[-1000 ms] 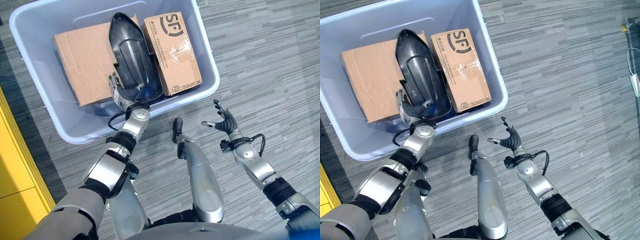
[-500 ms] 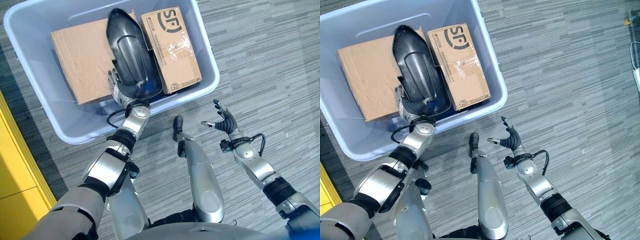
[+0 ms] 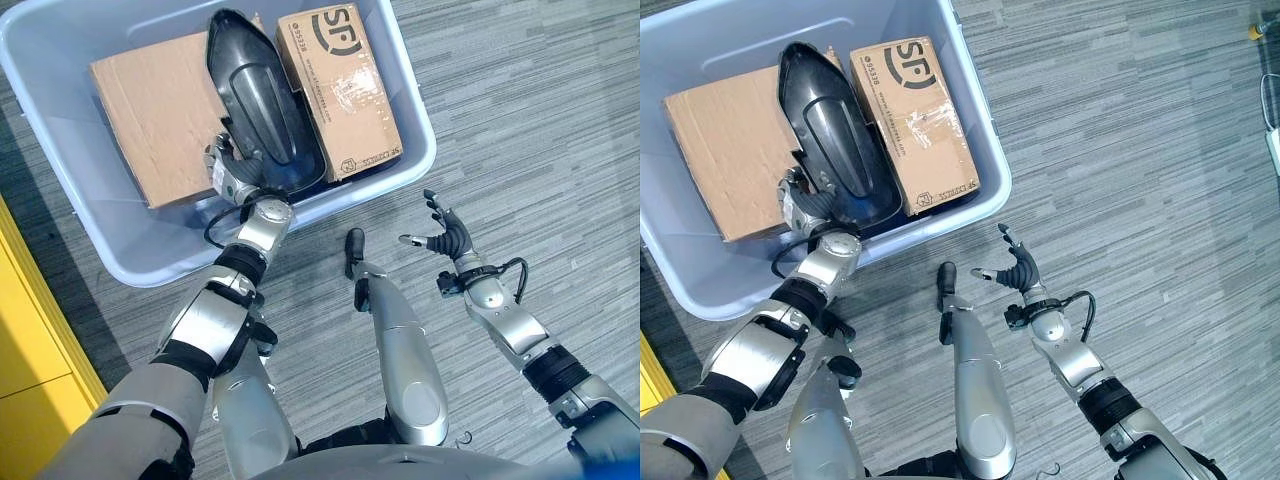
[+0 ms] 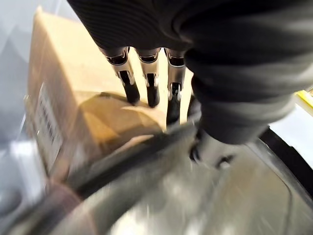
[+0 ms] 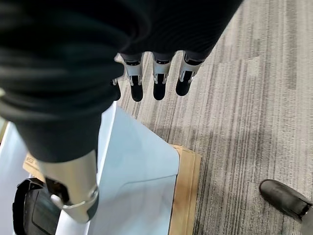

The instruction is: Move parts from the plastic box to the shelf.

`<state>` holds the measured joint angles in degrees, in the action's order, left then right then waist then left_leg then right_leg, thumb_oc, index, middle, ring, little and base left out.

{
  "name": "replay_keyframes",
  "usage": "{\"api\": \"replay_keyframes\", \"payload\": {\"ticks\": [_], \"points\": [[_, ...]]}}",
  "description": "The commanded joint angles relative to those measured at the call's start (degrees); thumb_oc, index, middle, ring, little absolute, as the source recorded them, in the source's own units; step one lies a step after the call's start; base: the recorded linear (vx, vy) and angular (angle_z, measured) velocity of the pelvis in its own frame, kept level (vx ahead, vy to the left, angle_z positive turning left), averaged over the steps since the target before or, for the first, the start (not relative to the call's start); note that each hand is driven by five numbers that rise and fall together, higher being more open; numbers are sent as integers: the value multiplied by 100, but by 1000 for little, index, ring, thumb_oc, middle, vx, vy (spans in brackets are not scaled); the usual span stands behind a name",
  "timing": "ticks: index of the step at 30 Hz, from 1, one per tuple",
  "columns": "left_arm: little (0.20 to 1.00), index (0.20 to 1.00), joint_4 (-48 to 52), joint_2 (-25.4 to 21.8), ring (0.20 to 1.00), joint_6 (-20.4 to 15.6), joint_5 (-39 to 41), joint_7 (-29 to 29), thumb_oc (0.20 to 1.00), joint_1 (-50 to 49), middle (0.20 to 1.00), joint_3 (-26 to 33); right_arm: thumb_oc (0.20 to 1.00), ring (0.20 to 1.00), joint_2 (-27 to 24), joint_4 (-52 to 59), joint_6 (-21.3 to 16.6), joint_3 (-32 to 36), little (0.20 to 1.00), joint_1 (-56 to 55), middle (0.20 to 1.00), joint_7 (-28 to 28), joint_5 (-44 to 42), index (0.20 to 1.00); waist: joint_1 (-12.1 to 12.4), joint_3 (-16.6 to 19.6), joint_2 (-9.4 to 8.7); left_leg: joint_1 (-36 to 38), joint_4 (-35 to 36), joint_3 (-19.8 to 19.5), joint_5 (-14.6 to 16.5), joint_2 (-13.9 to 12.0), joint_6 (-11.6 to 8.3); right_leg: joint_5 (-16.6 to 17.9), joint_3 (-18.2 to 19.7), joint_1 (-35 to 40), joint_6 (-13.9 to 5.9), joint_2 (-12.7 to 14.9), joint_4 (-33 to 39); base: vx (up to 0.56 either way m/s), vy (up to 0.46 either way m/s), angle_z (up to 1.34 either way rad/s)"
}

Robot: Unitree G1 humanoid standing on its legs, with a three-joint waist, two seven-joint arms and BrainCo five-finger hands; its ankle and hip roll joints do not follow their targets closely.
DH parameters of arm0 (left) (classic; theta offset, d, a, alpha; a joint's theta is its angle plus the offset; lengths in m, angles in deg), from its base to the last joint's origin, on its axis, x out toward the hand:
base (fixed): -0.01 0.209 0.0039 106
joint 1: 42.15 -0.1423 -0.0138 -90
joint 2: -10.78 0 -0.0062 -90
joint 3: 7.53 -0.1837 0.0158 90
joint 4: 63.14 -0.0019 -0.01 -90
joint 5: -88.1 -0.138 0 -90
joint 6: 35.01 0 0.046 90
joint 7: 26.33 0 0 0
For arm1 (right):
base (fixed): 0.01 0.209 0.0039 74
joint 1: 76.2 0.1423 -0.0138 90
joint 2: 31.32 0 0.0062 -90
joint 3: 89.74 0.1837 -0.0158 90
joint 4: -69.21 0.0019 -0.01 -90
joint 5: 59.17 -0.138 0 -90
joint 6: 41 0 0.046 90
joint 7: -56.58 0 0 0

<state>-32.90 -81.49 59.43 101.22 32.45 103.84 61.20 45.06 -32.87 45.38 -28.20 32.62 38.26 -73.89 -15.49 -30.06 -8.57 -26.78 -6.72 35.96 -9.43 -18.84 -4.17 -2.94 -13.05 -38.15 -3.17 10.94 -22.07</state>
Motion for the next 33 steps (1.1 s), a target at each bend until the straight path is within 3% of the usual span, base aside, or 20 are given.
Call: {"api": "replay_keyframes", "payload": {"ticks": [1,6,8,13,21,29,33], "points": [[200,200,-593,45,200,372,658,-566,200,33,200,316,1000,1000,-64,366,-75,18,1000,-7,1000,-120,-233,1000,-230,26,-336,-313,-1234,-499,594,-654,-877,371,-380,211,-181,-260,853,13,-42,-3],[200,200,-729,-58,200,539,778,-159,200,64,200,412,1000,1000,-55,413,-104,-9,1000,-45,1000,-185,-353,1000,-229,26,-361,-406,-1271,-533,629,-655,-879,385,-371,115,-177,-250,829,11,-55,-3],[200,200,-878,-99,200,700,1035,405,200,69,200,562,1000,1000,-39,359,-141,-24,1000,-45,1000,-192,-384,1000,-213,26,-371,-467,-1289,-566,632,-655,-896,401,-375,78,-175,-244,834,12,-63,-2],[200,200,-968,-285,200,949,1063,953,200,116,200,702,1000,1000,-15,352,-163,-130,1000,11,1000,-307,-469,1000,-178,26,-382,-578,-1301,-626,624,-659,-922,405,-396,-12,-174,-229,810,5,-48,-2],[200,200,-916,-304,200,706,999,849,200,190,200,779,1000,1000,-1,434,-163,-178,1000,23,1000,-358,-540,1000,-158,26,-391,-668,-1335,-674,692,-651,-898,406,-415,-82,-165,-208,772,-3,-15,-1],[200,200,-523,-262,200,230,349,456,200,3,200,718,1000,1000,-24,478,-312,-137,1000,-154,1000,-330,-392,1000,-119,26,-299,-469,-1357,-656,721,-634,-854,278,-400,103,-127,-255,690,-6,29,1],[200,200,-289,-282,200,-135,17,536,200,-129,200,778,1000,1000,-31,439,-414,-130,1000,-217,1000,-253,-262,1000,-76,26,-216,-213,-1342,-633,699,-640,-838,156,-404,341,-86,-289,661,-19,75,2]]}}
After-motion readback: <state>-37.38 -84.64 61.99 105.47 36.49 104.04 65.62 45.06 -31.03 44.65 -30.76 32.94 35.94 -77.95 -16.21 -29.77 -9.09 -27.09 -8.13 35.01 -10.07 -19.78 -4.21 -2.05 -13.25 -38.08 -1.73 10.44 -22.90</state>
